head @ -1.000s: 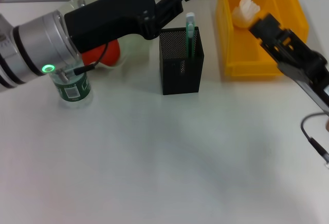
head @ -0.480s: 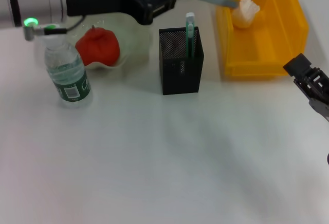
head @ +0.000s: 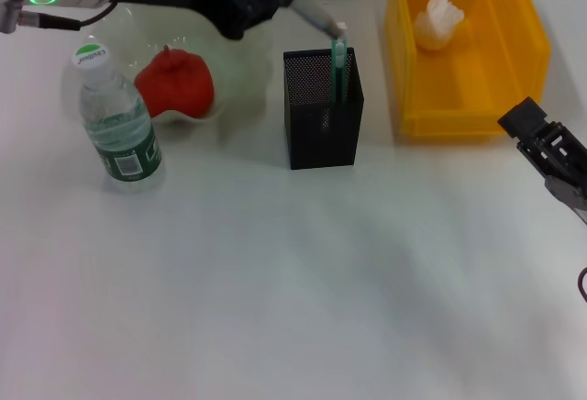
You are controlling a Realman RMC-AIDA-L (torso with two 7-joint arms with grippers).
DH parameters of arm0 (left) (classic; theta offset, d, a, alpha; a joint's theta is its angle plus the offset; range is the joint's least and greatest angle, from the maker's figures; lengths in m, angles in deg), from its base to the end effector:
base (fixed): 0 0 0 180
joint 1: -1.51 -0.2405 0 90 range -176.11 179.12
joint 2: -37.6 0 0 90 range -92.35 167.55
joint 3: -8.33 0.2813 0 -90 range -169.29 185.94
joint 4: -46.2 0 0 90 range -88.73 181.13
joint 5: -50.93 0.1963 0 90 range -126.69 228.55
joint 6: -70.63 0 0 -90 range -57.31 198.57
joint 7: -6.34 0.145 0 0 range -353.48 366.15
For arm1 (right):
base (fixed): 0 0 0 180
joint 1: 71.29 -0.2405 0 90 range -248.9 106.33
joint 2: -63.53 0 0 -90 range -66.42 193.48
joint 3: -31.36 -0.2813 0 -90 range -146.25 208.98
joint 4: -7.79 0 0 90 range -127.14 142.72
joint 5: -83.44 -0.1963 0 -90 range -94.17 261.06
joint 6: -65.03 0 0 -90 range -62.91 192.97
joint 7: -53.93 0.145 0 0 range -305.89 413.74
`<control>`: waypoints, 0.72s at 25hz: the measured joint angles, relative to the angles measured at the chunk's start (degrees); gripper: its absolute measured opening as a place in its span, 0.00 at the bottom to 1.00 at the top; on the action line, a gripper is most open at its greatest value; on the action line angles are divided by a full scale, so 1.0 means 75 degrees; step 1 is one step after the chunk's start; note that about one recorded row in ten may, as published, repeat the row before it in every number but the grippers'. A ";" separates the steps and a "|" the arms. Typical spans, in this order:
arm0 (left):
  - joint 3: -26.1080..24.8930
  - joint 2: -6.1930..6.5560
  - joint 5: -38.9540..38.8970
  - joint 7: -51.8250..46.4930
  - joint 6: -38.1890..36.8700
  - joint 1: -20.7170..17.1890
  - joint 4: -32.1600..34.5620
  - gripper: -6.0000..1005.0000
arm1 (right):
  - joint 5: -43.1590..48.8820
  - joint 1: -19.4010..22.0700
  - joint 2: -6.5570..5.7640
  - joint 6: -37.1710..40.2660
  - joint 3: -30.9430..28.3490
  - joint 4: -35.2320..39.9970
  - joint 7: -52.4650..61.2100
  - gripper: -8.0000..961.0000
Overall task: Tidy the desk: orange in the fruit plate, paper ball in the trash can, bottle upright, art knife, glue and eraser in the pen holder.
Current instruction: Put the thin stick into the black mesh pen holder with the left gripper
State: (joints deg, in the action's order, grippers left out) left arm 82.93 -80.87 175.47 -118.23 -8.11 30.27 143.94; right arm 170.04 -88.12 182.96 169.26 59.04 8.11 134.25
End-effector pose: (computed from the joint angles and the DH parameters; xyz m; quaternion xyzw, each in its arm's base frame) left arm -0.1105 0.3528 0.0380 -0.9659 -0.0558 -0.0756 0.2413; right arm 0.3044 0.2264 -0.0263 -0.6271 0.4695 0.6093 0.1228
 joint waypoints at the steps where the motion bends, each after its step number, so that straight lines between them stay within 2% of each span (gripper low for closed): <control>1: 0.0027 -0.0002 0.0157 -0.0131 -0.0153 0.0059 0.0088 0.22 | 0.0002 0.0000 0.0000 -0.0002 0.0001 0.0002 0.0000 0.59; 8: 0.0655 -0.0011 0.1334 -0.0951 -0.0599 0.0571 0.0283 0.23 | 0.0107 -0.0009 0.0001 -0.0012 0.0013 0.0015 0.0000 0.59; 10: 0.1085 -0.0020 0.1783 -0.1267 -0.0608 0.0888 0.0192 0.23 | 0.0169 -0.0017 -0.0005 -0.0012 0.0014 0.0016 0.0000 0.59; 18: 0.1570 -0.0036 0.2170 -0.1488 -0.0541 0.1473 -0.0216 0.24 | 0.0209 0.0048 -0.0002 -0.0013 0.0012 0.0016 0.0000 0.60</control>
State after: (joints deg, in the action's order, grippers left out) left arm 94.71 -81.14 191.75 -129.39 -12.17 41.31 142.32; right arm 171.60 -87.76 182.94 169.17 59.13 8.23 134.25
